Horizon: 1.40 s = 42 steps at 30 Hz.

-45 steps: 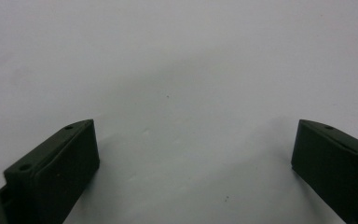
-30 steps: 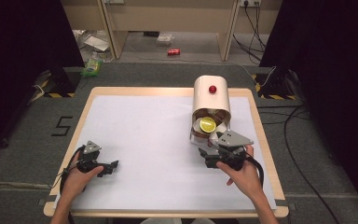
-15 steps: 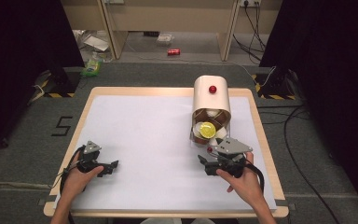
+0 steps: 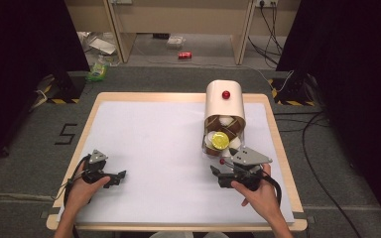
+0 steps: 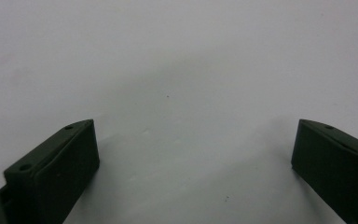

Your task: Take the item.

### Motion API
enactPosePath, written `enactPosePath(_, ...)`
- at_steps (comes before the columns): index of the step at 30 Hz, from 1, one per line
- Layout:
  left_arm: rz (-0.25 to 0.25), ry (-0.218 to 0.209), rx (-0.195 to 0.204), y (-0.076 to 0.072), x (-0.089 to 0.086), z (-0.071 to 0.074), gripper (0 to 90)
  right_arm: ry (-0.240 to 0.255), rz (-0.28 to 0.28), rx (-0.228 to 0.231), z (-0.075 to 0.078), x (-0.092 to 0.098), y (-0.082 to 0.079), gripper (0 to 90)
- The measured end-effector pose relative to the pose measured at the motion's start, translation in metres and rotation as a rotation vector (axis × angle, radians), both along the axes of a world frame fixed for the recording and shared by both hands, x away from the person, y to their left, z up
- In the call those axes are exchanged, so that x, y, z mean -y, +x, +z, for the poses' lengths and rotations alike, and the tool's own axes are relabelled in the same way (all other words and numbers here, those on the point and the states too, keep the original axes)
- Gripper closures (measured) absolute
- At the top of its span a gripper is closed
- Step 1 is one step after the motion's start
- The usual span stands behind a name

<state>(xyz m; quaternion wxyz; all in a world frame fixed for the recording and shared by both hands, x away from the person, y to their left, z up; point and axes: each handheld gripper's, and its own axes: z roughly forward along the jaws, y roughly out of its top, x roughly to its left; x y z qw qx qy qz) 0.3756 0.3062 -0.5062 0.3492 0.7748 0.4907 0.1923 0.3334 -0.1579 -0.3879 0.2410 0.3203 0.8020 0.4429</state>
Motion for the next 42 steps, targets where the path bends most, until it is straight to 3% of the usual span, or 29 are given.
enactPosePath(2, 0.0, 0.001, -0.001, 0.0, 0.0, 0.0, 0.3, -0.002, -0.021, 0.033, 0.004, 0.001, 0.0, 17.8)
enactPosePath(7, -0.001, 0.005, 0.001, 0.0, 0.0, 0.0, 0.1, -0.005, -0.027, 0.048, 0.006, 0.003, 0.004, 15.4)
enactPosePath(19, -0.001, 0.005, 0.001, 0.0, 0.0, 0.0, 0.1, 0.017, -0.047, 0.043, 0.015, -0.003, 0.016, 15.6)
enactPosePath(28, -0.001, 0.007, 0.001, 0.0, 0.001, 0.0, 0.1, 0.024, -0.093, 0.03, 0.021, -0.005, 0.032, 19.1)
enactPosePath(42, -0.001, 0.007, 0.001, 0.0, 0.001, 0.0, 0.1, 0.007, -0.11, -0.002, 0.014, -0.013, 0.053, 25.1)
